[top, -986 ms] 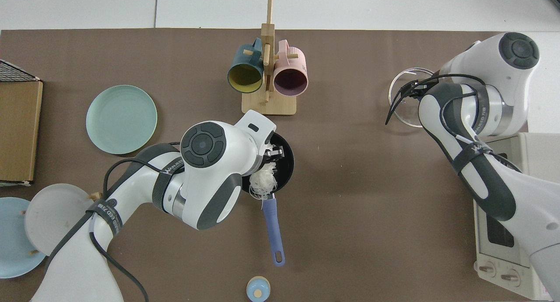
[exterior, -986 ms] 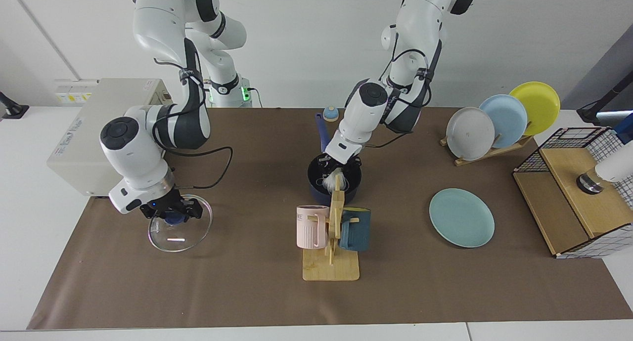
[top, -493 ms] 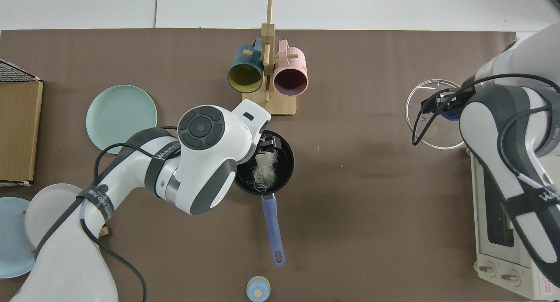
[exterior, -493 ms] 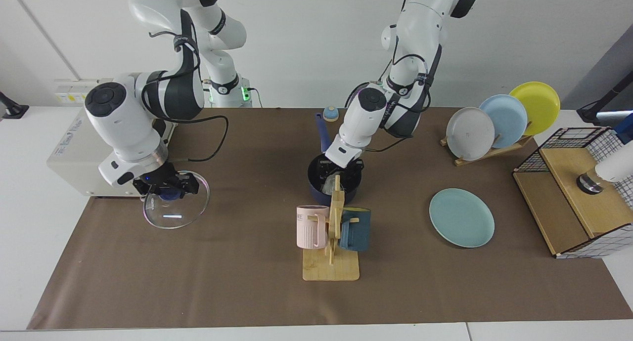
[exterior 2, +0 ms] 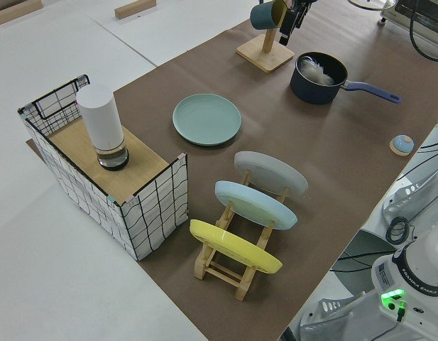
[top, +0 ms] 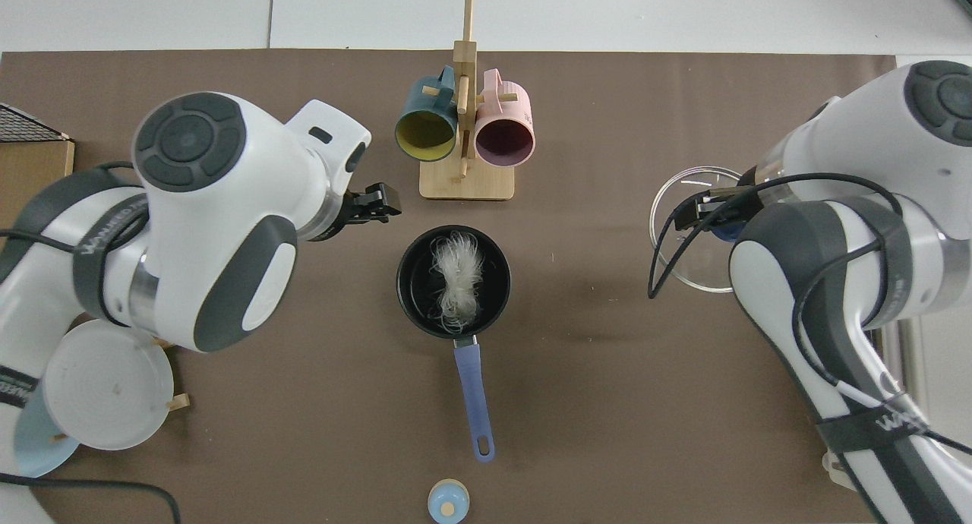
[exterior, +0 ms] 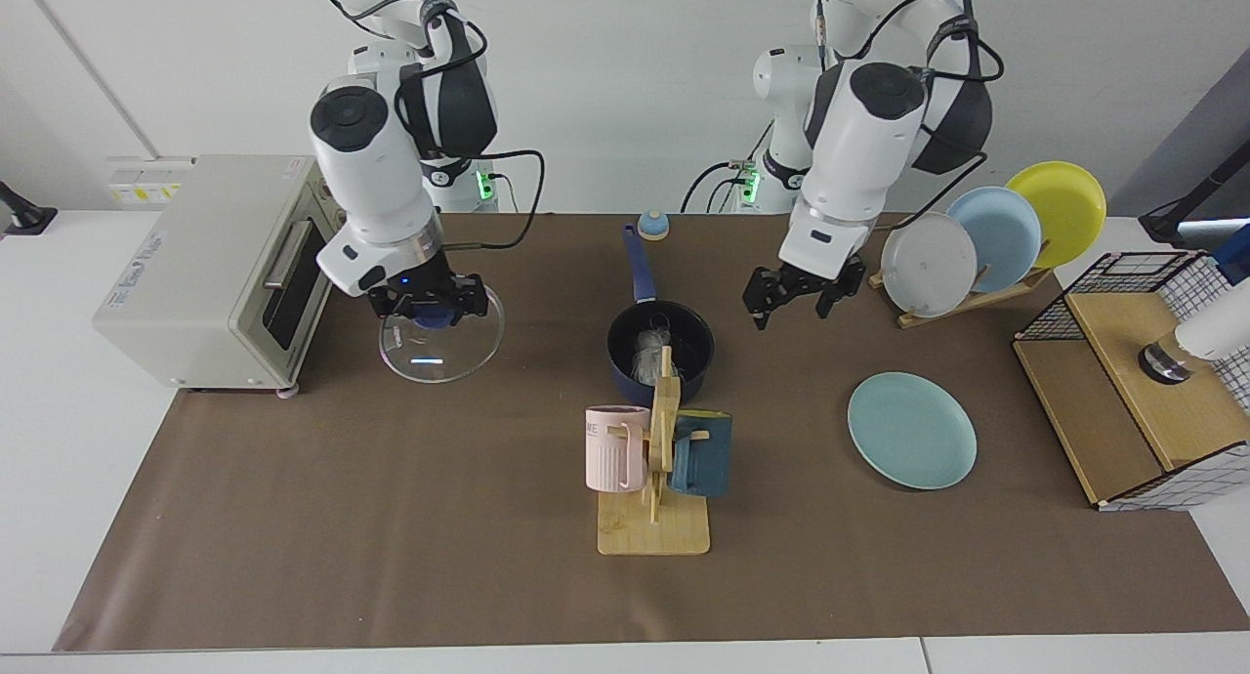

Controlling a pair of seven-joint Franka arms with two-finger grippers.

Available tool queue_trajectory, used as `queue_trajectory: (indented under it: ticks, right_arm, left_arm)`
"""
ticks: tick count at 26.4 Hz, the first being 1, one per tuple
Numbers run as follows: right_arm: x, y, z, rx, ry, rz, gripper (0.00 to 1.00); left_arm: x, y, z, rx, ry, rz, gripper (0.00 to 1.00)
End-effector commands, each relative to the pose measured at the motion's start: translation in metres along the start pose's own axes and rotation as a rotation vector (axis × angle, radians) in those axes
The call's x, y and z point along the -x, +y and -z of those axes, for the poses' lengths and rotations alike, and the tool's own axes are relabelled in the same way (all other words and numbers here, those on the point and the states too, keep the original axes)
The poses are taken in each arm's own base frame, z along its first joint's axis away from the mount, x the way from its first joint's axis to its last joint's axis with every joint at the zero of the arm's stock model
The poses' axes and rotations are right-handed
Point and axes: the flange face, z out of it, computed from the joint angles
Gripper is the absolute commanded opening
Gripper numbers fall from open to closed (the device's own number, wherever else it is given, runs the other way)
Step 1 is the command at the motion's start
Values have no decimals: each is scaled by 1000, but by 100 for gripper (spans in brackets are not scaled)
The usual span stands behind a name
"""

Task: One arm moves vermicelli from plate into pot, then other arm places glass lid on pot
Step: 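Release the vermicelli into the saucepan and withdraw the left gripper, then carry the glass lid with the right gripper over the saucepan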

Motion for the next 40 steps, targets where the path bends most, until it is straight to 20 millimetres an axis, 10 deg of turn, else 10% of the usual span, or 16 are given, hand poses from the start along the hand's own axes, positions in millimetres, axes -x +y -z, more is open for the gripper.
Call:
queue_trajectory:
  ticks: [1,12,23,40]
  right_arm:
    - [26,-45,8,-7,5,-61,0]
    - [63,-151,6,-31,43,-185,0]
    - [80,-251,-10,-26,45,-338,0]
    - [54,-287,-59,-55,84,-421,0]
  left_arm:
    - [1,-61,34,-9,-36,-73,100]
    - [-15,-154,52,-19,-43,-187,100]
    - [-14,-144,53,-18,-38,-198,100]
    - [-15,-151,54,-21,-35,-187,100]
